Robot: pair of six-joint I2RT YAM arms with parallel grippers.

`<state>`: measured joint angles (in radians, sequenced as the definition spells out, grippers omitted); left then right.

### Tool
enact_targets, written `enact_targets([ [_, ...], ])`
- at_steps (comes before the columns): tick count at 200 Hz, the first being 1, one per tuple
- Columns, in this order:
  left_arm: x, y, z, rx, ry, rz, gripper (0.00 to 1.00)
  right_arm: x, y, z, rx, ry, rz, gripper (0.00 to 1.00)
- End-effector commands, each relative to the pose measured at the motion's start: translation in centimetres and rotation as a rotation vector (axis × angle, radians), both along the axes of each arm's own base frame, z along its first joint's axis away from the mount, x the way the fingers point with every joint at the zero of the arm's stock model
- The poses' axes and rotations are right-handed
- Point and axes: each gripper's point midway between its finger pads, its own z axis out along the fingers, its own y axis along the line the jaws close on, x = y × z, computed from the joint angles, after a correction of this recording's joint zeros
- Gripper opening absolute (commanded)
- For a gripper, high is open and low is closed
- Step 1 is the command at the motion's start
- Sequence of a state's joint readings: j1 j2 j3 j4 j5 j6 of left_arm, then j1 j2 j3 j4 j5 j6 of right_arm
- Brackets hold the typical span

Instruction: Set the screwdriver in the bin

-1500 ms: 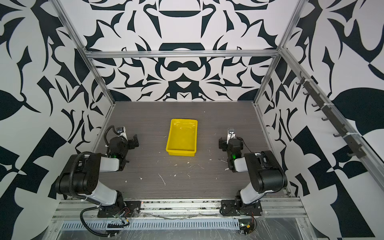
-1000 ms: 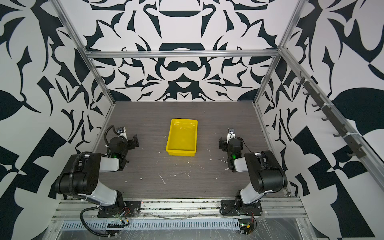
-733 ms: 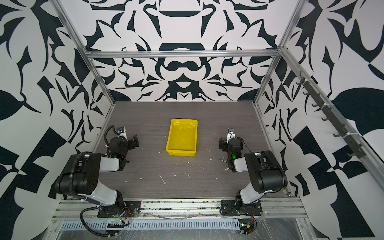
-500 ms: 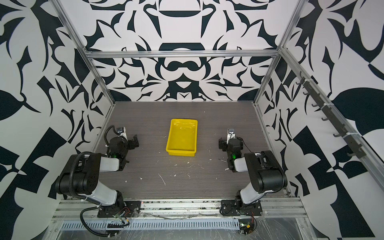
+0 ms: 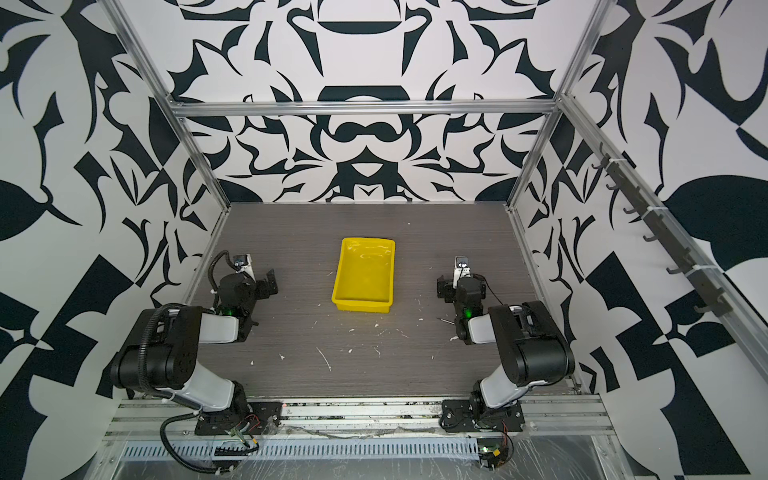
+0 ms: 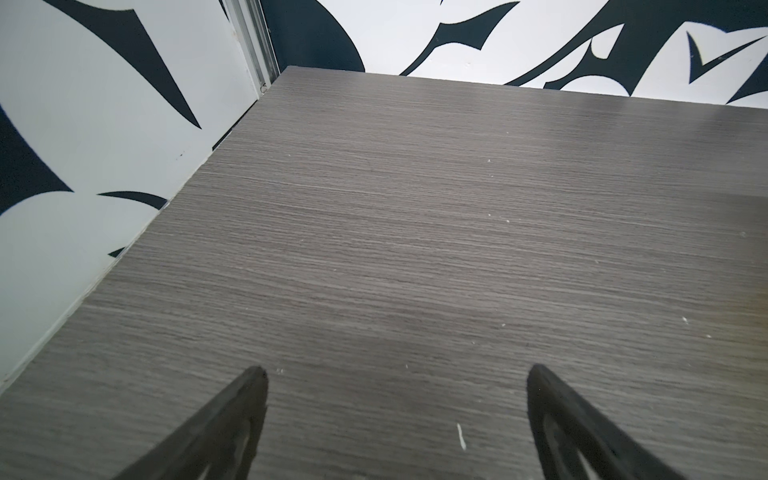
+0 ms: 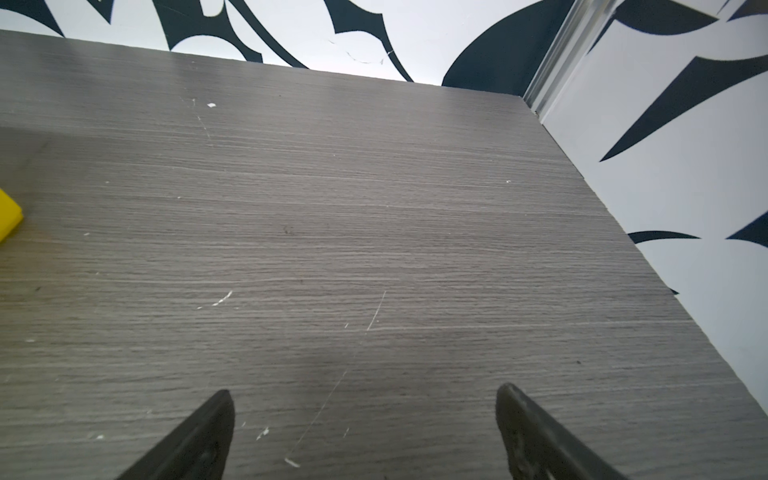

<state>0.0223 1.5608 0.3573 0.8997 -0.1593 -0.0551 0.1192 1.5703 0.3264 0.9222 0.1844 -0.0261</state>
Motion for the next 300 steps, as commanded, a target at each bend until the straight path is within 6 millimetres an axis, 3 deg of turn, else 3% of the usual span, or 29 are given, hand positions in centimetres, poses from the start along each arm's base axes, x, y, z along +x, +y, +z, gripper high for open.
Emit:
enact_targets([
  [1,0.5,0.1,1.2,-0.008,-0.039,0.004,1.00,0.7,0.2,1.5,0.008,-0.049,0.014,1.00],
  [48,0.5,0.0,1.1,-0.007,-0.036,-0.002,1.00,0.4,0.0,1.7,0.016,-0.064,-0.004,1.00],
  [84,0.2,0.1,1.4,-0.008,-0.056,0.004,1.00,-0.8,-1.4,3.5,0.016,-0.131,-0.085,1.00],
  [104,0.0,0.5,3.2,-0.006,-0.086,0.039,1.00,-0.9,-1.8,4.4,0.017,-0.117,-0.112,1.00],
  [127,-0.9,-1.8,5.9,0.007,-0.011,0.001,1.00,-1.0,-1.3,4.6,0.076,0.019,-0.112,1.00],
  [156,-2.0,-6.5,11.1,-0.277,-0.085,-0.098,1.00,-1.6,1.7,6.0,0.120,0.219,0.045,1.00],
  [177,-2.0,-9.4,13.1,-0.563,-0.056,-0.163,1.00,-2.7,3.3,8.9,0.178,0.232,0.123,1.00],
  [192,-1.1,-11.3,13.9,-0.628,-0.048,-0.249,1.00,-3.6,2.6,11.0,0.245,0.231,0.044,1.00],
  [212,-0.7,-12.5,12.7,-0.690,-0.002,-0.275,1.00,-8.1,-1.7,11.5,0.356,0.358,-0.348,1.00],
  [222,-1.2,-13.6,11.6,-0.695,-0.004,-0.318,1.00,-9.4,-1.9,11.6,0.374,0.387,-0.375,1.00],
  [231,-1.4,-13.4,10.4,-0.702,-0.005,-0.286,1.00,-10.3,-2.1,11.8,0.380,0.394,-0.386,1.00],
  [249,-1.4,-13.5,10.2,-0.698,0.046,-0.287,1.00,-11.5,-3.0,12.4,0.396,0.375,-0.455,1.00],
  [271,-1.6,-11.2,8.9,-0.648,0.099,-0.121,1.00,-12.3,-3.7,13.3,0.463,0.334,-0.540,1.00],
  [300,-2.6,-8.5,9.2,-0.605,0.072,0.019,1.00,-13.3,-3.7,14.4,0.605,0.317,-0.647,1.00],
])
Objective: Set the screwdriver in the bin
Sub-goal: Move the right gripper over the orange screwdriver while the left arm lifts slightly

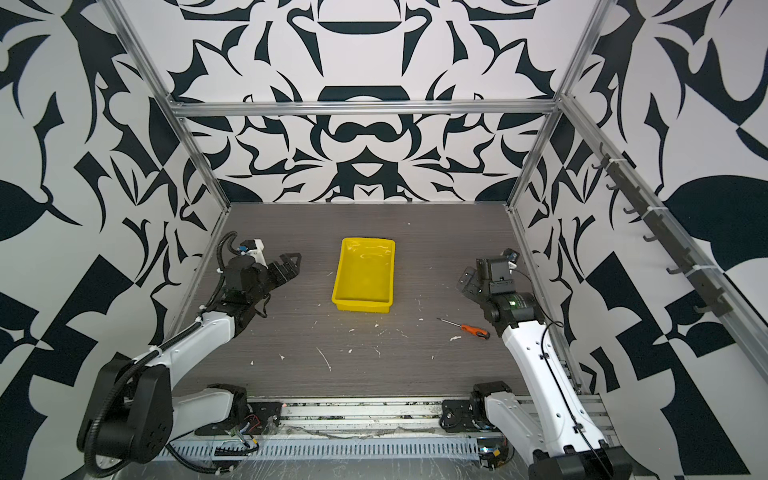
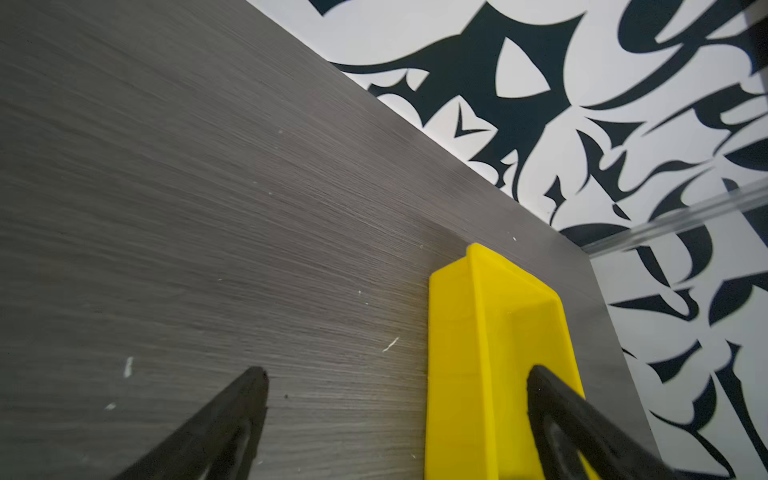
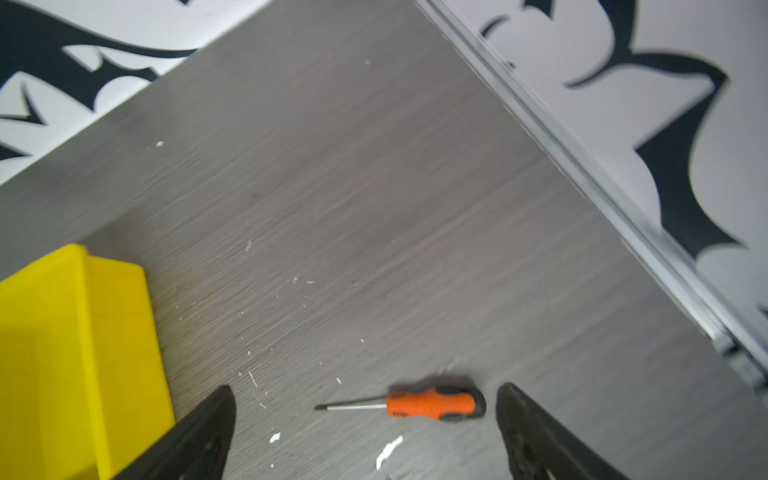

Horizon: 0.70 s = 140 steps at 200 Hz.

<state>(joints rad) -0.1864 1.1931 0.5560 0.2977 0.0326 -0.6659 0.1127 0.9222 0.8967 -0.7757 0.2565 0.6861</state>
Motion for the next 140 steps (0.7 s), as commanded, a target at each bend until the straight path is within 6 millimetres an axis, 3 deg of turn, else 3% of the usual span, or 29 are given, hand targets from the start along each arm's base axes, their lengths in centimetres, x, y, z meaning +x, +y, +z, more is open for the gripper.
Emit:
enact_targets([
  [1,-0.7,2.7,0.9,0.033,0.021,0.153,1.00,-1.4,-0.9,2.1,0.100,-0.028,-0.191,1.00],
  [30,-2.5,6.0,0.1,0.015,0.040,0.348,1.00,-1.3,1.3,2.2,0.334,-0.039,-0.277,1.00],
  [45,-4.3,9.0,-3.5,-0.095,0.119,0.601,1.00,-1.2,2.9,1.3,0.482,-0.017,-0.324,1.00],
  [54,-4.7,9.8,-5.1,-0.146,0.135,0.664,1.00,-1.4,3.7,0.3,0.567,0.010,-0.375,1.00],
  [74,-3.8,8.8,-5.6,-0.193,0.151,0.594,1.00,-1.0,4.9,-2.2,0.678,0.034,-0.421,1.00],
  [103,-3.0,8.0,-4.3,-0.093,0.197,0.518,0.96,-1.9,4.2,-5.9,0.639,0.148,-0.502,1.00],
  [140,-2.7,7.7,-4.6,-0.130,0.162,0.503,0.95,-2.1,2.7,-7.5,0.562,0.206,-0.540,1.00],
])
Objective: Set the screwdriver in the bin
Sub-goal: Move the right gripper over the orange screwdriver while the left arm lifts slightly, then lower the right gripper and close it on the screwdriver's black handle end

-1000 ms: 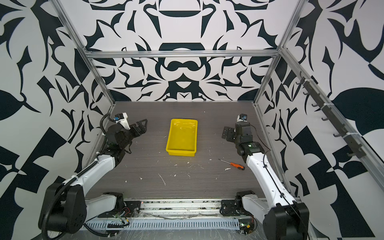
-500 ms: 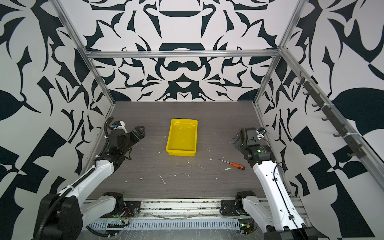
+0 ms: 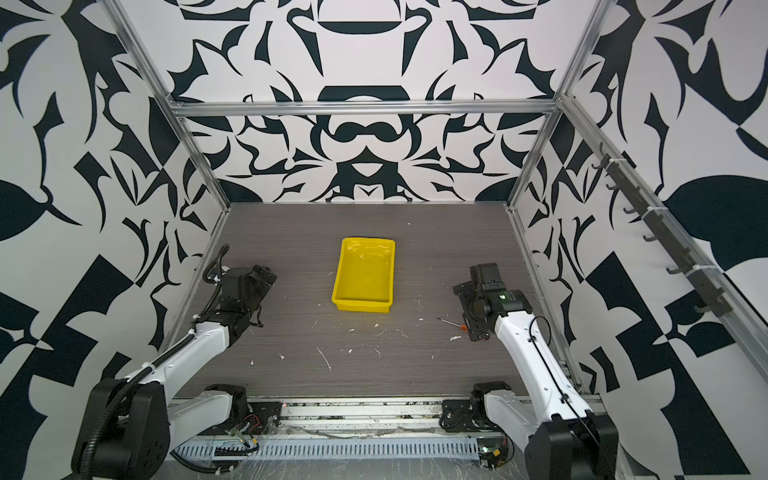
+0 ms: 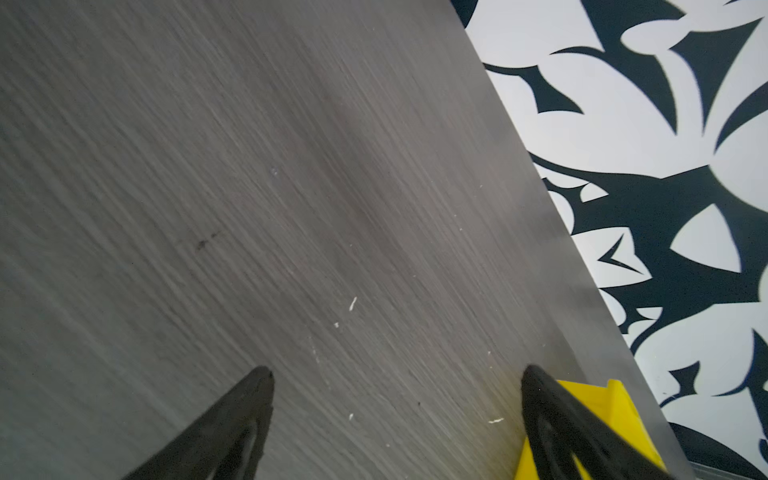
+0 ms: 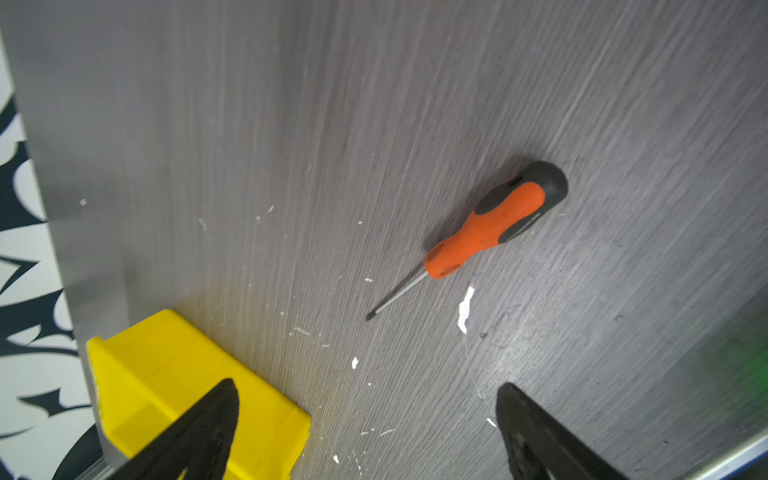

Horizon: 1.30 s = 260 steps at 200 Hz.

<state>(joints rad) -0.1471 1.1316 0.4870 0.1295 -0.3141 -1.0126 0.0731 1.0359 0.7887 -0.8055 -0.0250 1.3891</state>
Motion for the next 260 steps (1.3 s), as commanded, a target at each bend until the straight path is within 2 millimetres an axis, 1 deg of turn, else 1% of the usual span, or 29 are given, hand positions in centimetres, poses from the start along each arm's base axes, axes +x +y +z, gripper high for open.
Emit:
enact_targets([
  [1,0.0,-0.2,-0.2,-0.019,-0.017,-0.004,0.95,0.1,-1.0,0.0,-0.020,0.012,-0.039,1.00],
  [25,0.3,-0.5,-0.1,-0.023,-0.022,-0.016,0.90,-0.1,-2.4,-0.6,-0.054,0.045,-0.067,0.99],
  [45,0.4,-1.0,0.3,-0.020,-0.007,-0.053,0.88,-0.5,-3.2,-1.6,-0.049,0.085,-0.091,0.99],
  [65,0.3,-0.6,0.2,-0.013,-0.009,-0.032,0.87,-1.0,-3.1,-2.8,0.013,0.136,-0.119,0.96],
  [87,0.1,-0.5,0.2,-0.019,-0.014,-0.020,0.87,-1.0,-2.8,-4.1,0.074,0.182,-0.135,0.93],
  [100,0.1,-0.5,0.3,-0.019,-0.016,-0.020,0.87,-1.0,-2.8,-4.7,0.094,0.216,-0.128,0.93],
  [116,0.1,-0.3,0.2,-0.021,-0.015,-0.009,0.87,-1.7,-3.0,-5.2,0.092,0.285,-0.128,0.91],
  [134,0.1,-0.6,0.4,-0.029,-0.021,-0.021,0.87,-1.8,-3.5,-5.5,0.066,0.329,-0.108,0.88],
  [163,0.0,-0.2,0.3,-0.021,-0.025,-0.006,0.87,-2.3,-3.6,-6.0,0.073,0.365,-0.128,0.69],
  [182,0.0,-0.4,0.5,-0.027,-0.028,-0.013,0.87,-2.4,-4.0,-6.4,0.058,0.376,-0.146,0.61],
  [216,0.1,-0.5,0.5,-0.034,-0.031,-0.016,0.87,-2.5,-4.6,-7.1,0.040,0.396,-0.156,0.57],
  [237,0.1,-0.7,0.7,-0.036,-0.034,-0.029,0.87,-2.7,-4.6,-7.8,0.039,0.407,-0.152,0.57],
  [260,0.0,-0.4,0.7,-0.027,-0.038,-0.015,0.87,-2.8,-4.5,-8.7,0.046,0.415,-0.156,0.55],
])
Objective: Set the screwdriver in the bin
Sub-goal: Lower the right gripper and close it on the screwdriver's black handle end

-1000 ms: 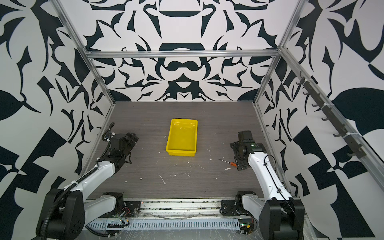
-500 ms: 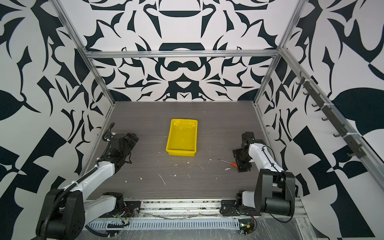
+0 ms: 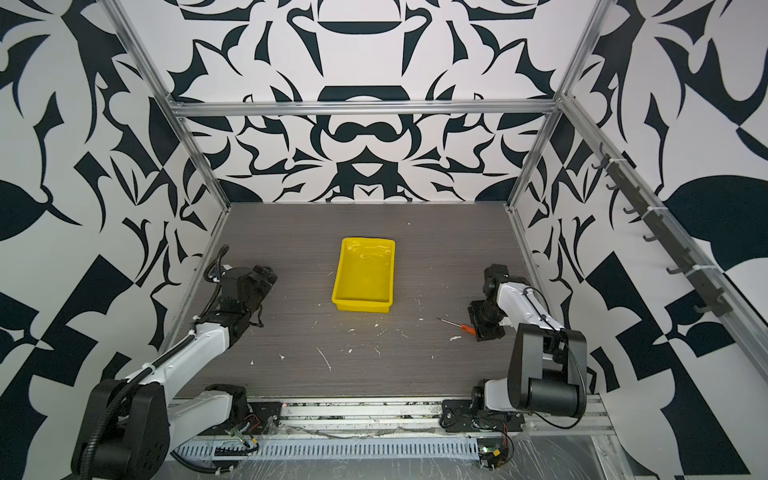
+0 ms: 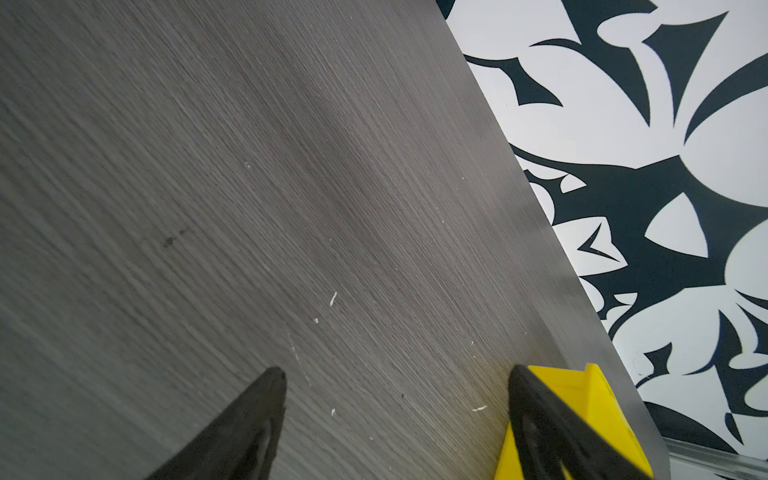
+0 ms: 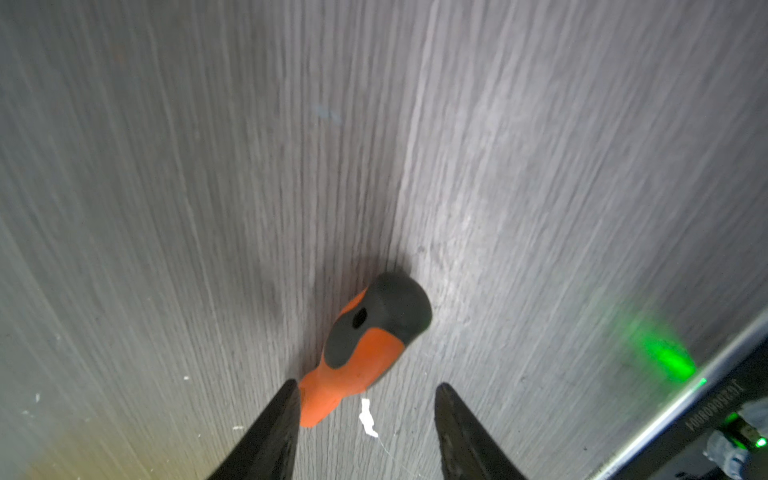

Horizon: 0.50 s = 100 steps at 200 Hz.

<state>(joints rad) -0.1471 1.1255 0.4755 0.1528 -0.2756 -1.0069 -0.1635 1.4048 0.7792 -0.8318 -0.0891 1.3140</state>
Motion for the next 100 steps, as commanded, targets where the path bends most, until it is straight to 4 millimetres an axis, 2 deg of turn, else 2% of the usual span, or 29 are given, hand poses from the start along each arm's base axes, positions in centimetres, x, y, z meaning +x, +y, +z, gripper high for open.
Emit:
enact_targets([
  [1,-0.1,0.3,0.5,-0.010,-0.022,0.021,0.87,-0.5,-0.4,-0.7,-0.018,0.018,-0.005,0.54],
  [15,-0.1,0.2,0.6,-0.011,-0.025,0.016,0.87,0.1,-0.5,-1.1,-0.017,0.000,0.009,0.47],
  [32,-0.1,0.1,0.7,-0.012,-0.026,0.011,0.87,-0.1,-0.7,-1.4,-0.025,0.029,0.015,0.39],
  [88,0.0,0.1,0.6,-0.015,-0.023,0.016,0.87,-0.8,-1.6,-1.2,-0.082,0.021,0.012,0.39],
  [100,-0.1,0.2,0.4,-0.011,-0.018,0.022,0.87,-1.2,-1.5,-1.3,-0.082,0.016,0.012,0.35],
])
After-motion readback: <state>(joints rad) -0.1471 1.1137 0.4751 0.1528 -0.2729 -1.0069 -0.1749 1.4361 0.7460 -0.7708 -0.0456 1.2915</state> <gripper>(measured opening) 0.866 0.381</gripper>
